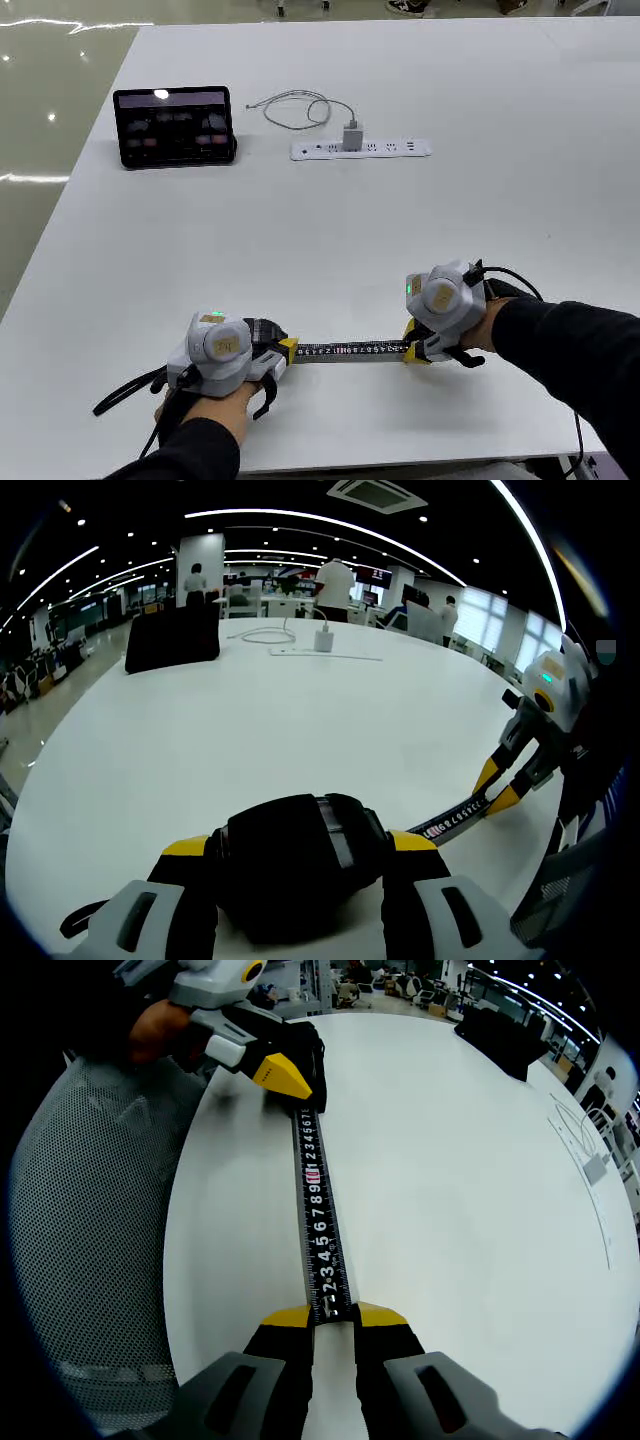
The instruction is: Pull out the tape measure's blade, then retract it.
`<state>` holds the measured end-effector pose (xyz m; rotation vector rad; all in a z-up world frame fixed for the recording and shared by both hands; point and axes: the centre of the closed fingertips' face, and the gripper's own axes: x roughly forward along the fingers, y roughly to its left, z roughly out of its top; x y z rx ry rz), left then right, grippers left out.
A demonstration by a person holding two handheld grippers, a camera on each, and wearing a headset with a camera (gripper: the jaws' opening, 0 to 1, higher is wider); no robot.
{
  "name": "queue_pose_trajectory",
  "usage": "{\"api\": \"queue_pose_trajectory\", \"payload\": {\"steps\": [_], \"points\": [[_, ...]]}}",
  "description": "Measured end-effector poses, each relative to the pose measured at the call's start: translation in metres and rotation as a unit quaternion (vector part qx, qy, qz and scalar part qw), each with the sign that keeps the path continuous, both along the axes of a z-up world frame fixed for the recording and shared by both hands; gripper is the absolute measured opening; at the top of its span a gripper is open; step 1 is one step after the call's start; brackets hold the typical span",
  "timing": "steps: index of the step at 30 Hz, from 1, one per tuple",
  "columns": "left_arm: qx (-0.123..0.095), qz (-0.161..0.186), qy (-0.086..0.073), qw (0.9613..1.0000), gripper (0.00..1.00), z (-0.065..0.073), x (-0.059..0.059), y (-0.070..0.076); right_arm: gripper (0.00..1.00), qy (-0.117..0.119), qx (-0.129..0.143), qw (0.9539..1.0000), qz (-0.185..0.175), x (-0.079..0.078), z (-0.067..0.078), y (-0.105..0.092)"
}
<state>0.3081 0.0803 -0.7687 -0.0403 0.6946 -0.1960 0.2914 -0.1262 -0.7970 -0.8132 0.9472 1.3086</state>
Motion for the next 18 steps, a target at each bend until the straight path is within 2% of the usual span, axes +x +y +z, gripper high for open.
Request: {"api": "queue_pose_trajectory", "payload": {"steps": [4, 6, 18], "points": [[0.000, -0.002, -0.001, 1.0000, 0.63, -0.0002, 0.0004, 0.0002, 0.10, -0.001, 0.000, 1.0000, -0.001, 0.0000, 0.0000, 0.0009], [-0.001, -0.003, 0.004, 1.0000, 0.63, -0.0008, 0.0004, 0.0002, 0.11, -0.001, 0.001, 1.0000, -0.002, 0.0002, -0.0001, 0.0016], [0.002, -0.003, 0.000, 1.0000, 0.63, -0.0005, -0.0002, 0.0001, 0.11, -0.004, 0.003, 1.0000, -0.005, -0.0003, 0.0004, 0.0066]]}}
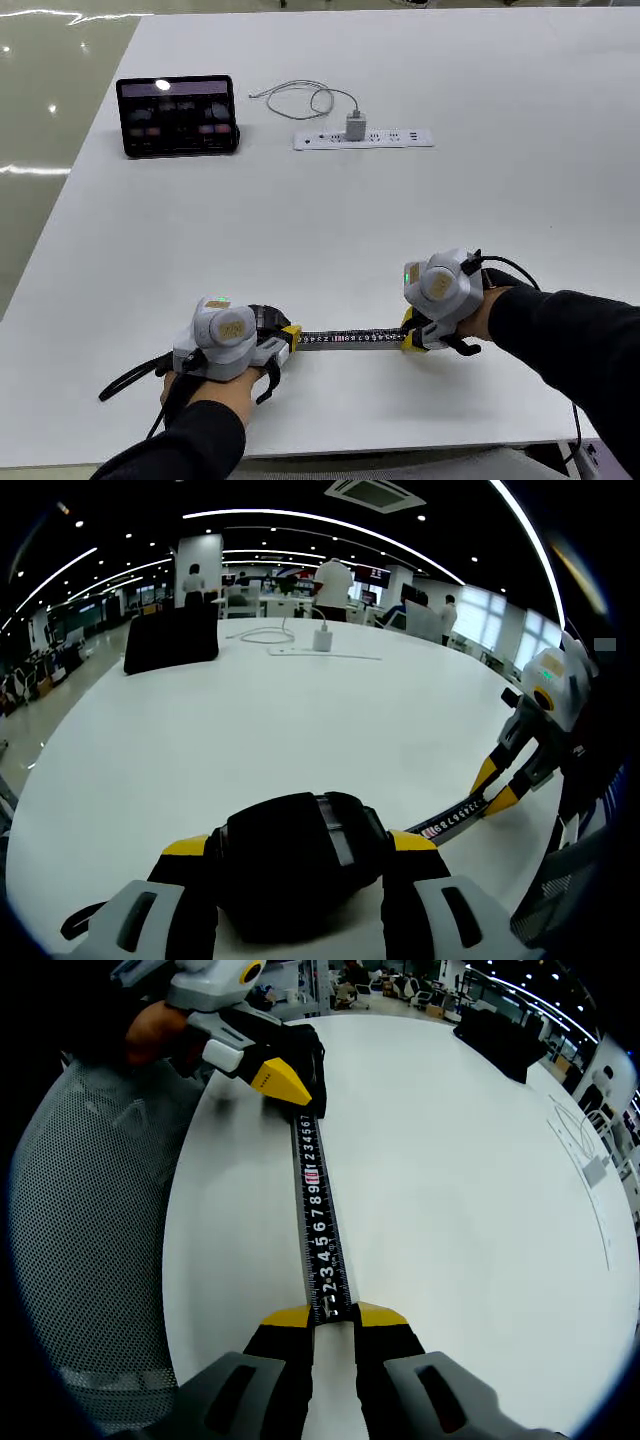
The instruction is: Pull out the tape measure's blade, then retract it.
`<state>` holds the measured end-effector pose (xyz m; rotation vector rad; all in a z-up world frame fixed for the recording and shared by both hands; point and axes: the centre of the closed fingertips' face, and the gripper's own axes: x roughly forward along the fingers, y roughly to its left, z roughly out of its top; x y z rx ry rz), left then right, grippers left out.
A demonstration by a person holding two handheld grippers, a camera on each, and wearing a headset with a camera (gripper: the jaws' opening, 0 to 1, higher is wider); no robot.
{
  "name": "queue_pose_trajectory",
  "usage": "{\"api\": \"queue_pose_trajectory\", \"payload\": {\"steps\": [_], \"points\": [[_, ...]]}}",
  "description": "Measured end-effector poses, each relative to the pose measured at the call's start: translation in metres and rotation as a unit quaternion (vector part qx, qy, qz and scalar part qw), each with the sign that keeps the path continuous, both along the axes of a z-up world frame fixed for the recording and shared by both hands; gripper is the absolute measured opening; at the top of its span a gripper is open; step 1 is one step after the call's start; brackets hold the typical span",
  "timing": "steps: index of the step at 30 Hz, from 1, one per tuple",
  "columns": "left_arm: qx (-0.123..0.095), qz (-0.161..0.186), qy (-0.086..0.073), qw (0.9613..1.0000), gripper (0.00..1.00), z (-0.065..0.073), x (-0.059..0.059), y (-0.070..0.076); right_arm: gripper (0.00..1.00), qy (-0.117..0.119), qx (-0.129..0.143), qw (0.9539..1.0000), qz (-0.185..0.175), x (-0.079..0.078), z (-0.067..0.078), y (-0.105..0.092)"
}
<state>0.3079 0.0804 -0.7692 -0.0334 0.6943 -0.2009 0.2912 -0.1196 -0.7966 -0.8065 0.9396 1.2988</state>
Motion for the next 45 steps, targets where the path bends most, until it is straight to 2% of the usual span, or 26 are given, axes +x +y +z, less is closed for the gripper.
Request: {"api": "queue_pose_trajectory", "payload": {"steps": [17, 23, 29, 45], "points": [[-0.003, 0.002, -0.001, 1.0000, 0.63, 0.000, 0.000, 0.000, 0.11, -0.002, 0.011, 0.9999, -0.003, 0.000, 0.000, 0.010], [-0.010, 0.005, 0.000, 0.9999, 0.62, 0.000, 0.000, 0.000, 0.10, 0.000, 0.009, 1.0000, 0.004, -0.001, 0.001, 0.013], [-0.015, 0.006, 0.002, 0.9999, 0.62, 0.000, 0.000, 0.000, 0.10, 0.004, 0.012, 0.9999, -0.006, -0.002, 0.001, 0.017], [-0.014, 0.005, 0.000, 0.9999, 0.63, 0.000, 0.000, 0.000, 0.10, -0.001, 0.018, 0.9998, -0.003, -0.001, 0.000, 0.026]]}}
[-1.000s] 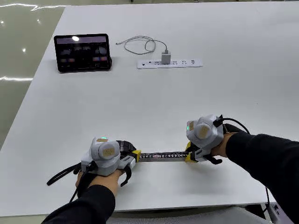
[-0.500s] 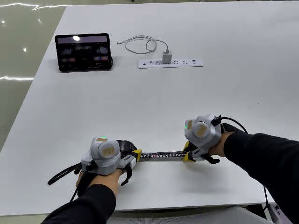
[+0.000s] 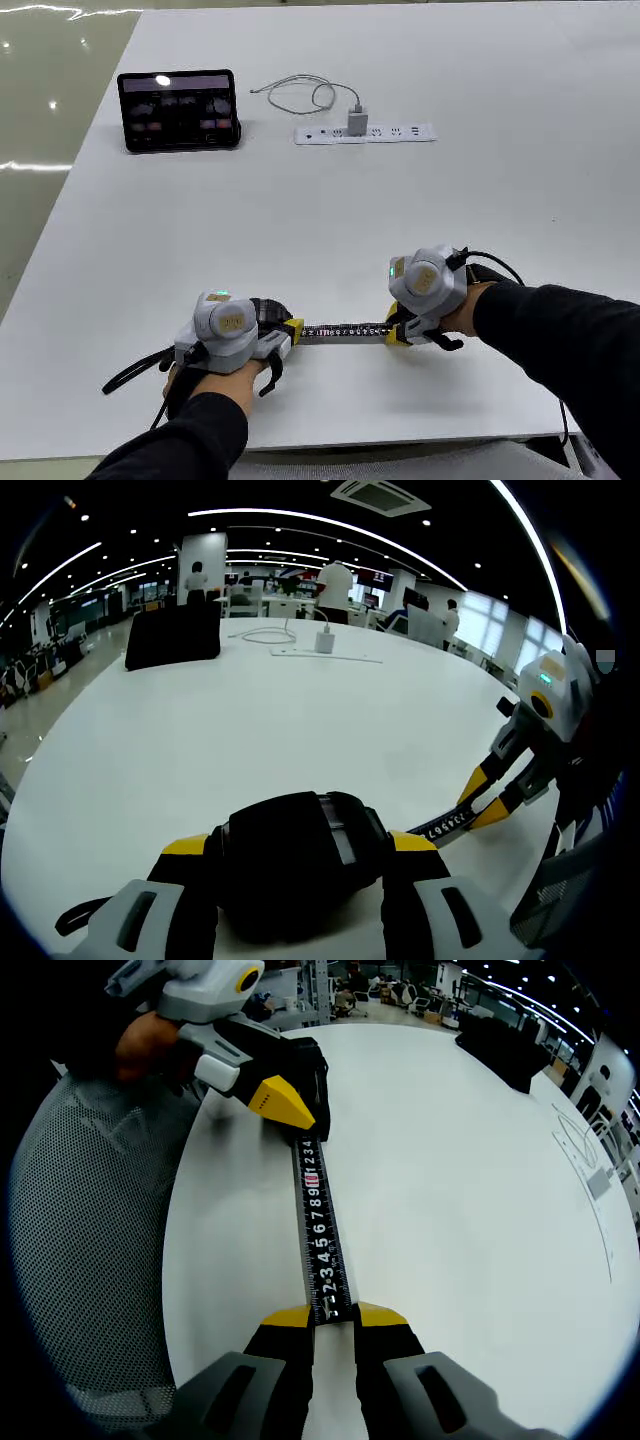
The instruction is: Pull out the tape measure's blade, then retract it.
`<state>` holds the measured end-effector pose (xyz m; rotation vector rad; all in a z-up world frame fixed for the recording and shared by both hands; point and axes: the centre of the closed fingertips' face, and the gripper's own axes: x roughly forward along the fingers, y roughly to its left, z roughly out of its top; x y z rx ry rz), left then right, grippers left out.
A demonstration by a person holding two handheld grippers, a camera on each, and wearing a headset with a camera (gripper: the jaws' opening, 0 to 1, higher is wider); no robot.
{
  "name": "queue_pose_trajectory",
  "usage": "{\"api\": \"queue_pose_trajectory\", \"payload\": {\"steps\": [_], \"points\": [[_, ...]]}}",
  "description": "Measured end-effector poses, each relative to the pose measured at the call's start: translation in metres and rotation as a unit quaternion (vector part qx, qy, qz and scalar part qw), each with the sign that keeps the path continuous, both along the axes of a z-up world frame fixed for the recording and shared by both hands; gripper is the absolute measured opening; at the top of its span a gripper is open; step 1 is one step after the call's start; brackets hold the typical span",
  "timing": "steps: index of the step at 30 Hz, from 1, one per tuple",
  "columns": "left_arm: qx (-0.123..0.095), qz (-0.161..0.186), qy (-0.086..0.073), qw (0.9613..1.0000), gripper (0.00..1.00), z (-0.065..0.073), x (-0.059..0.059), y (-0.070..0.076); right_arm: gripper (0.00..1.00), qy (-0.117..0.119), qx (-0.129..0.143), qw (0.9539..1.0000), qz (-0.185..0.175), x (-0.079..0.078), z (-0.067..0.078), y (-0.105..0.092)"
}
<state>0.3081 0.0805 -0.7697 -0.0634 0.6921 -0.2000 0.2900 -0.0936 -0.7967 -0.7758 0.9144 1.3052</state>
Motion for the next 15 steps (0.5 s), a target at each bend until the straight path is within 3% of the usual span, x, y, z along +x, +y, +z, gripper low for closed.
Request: {"api": "queue_pose_trajectory", "payload": {"steps": [15], "points": [[0.000, 0.000, -0.002, 1.0000, 0.63, 0.0004, 0.0004, -0.0001, 0.11, -0.002, -0.001, 1.0000, 0.005, 0.0000, -0.0005, 0.0094]]}}
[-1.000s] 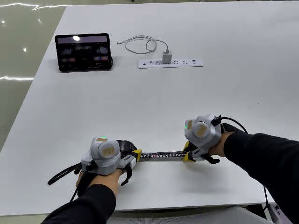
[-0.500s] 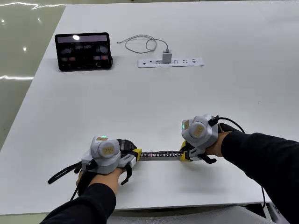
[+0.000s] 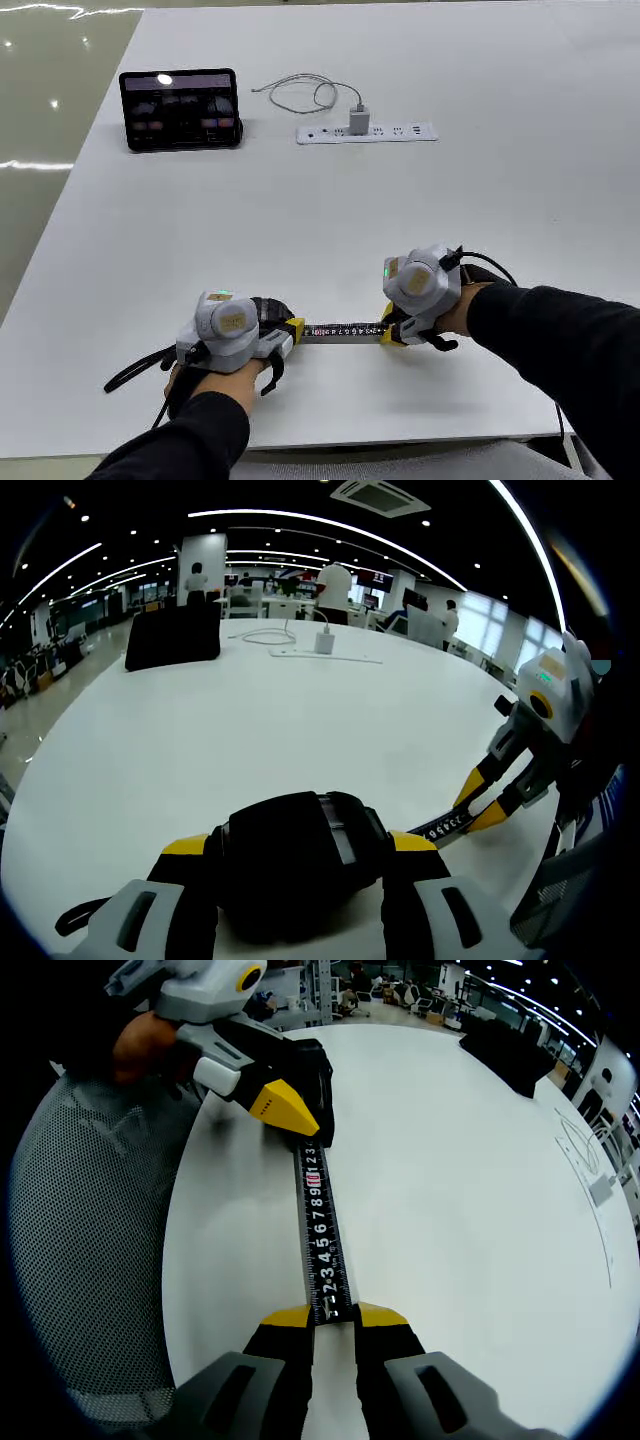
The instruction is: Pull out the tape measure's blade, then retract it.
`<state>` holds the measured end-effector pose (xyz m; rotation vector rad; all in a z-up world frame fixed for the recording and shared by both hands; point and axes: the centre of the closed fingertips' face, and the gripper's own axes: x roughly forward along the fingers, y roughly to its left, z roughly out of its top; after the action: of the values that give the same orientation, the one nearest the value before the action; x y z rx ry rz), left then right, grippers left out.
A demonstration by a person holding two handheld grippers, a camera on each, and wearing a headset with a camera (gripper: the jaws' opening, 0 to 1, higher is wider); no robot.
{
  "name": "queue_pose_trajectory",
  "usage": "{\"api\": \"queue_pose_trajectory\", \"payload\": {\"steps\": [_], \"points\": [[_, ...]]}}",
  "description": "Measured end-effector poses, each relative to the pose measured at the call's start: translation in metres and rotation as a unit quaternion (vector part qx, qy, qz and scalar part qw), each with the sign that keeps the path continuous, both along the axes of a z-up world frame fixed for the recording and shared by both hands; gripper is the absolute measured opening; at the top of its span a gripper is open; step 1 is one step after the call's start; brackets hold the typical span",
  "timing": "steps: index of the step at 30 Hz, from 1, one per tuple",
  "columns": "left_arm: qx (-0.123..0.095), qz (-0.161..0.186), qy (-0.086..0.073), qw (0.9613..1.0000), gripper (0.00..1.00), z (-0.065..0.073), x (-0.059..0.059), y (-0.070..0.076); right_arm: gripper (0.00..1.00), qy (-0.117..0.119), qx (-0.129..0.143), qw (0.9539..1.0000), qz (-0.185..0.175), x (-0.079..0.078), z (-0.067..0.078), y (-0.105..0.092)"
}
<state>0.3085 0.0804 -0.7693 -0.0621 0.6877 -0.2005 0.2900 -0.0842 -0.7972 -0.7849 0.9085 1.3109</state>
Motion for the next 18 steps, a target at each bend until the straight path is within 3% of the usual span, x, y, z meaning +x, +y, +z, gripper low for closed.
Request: {"api": "queue_pose_trajectory", "payload": {"steps": [9, 13, 18], "points": [[0.000, 0.000, 0.000, 1.0000, 0.63, 0.000, 0.000, 0.000, 0.11, 0.001, 0.012, 0.9999, -0.001, -0.001, 0.000, 0.006], [0.000, 0.000, 0.000, 1.0000, 0.63, 0.000, 0.000, 0.000, 0.11, -0.001, 0.013, 0.9998, 0.016, -0.002, 0.000, 0.010], [-0.001, 0.000, -0.002, 1.0000, 0.63, 0.000, 0.000, 0.000, 0.10, 0.003, 0.016, 0.9999, -0.005, -0.001, 0.001, 0.014]]}}
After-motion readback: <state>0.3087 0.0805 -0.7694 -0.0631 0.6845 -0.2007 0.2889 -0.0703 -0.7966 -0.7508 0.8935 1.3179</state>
